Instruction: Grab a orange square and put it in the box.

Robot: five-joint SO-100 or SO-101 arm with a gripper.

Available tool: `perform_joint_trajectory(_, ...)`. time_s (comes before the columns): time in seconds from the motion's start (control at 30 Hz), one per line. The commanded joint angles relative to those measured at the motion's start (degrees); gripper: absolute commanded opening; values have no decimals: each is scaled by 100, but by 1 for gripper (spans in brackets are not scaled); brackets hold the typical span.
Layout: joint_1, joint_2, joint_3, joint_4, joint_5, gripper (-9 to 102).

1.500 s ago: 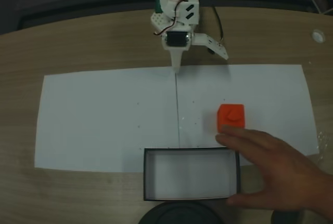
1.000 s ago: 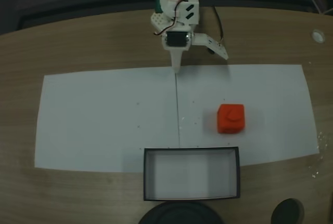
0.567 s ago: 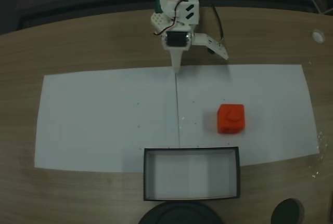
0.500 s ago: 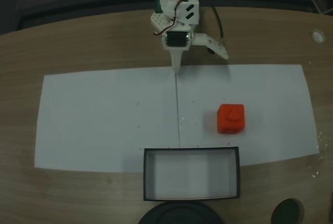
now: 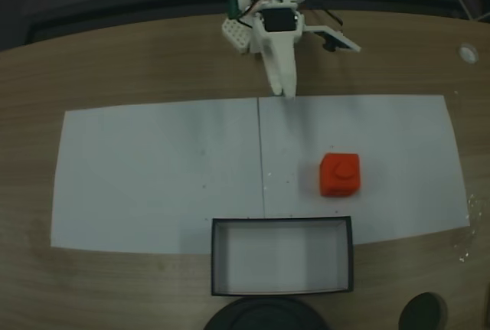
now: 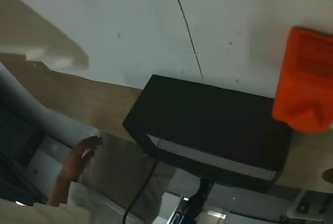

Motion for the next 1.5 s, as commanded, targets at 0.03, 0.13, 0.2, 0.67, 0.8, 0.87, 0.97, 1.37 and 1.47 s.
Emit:
perform_joint_trajectory(0.03,-554,-2382,-2065,431,105,32)
perform_joint_trajectory(0.13,-1055,-4122,-3146,598,457,33)
perform_joint_trajectory(0.2,-1310,-5194,-3735,580,563,33)
perform_joint_trajectory(0.67,-1459,-9817,-6179,536,589,34)
perform_joint_trajectory(0.8,-1362,-10222,-6442,536,554,34)
perform_joint_trajectory(0.87,-1301,-10354,-6574,527,554,34)
perform_joint_trajectory(0.97,-1230,-10512,-6724,527,554,34)
perform_joint_trajectory(1.37,-1301,-11039,-6794,519,545,33)
perform_joint_trajectory(1.47,-1310,-11136,-6785,448,545,27)
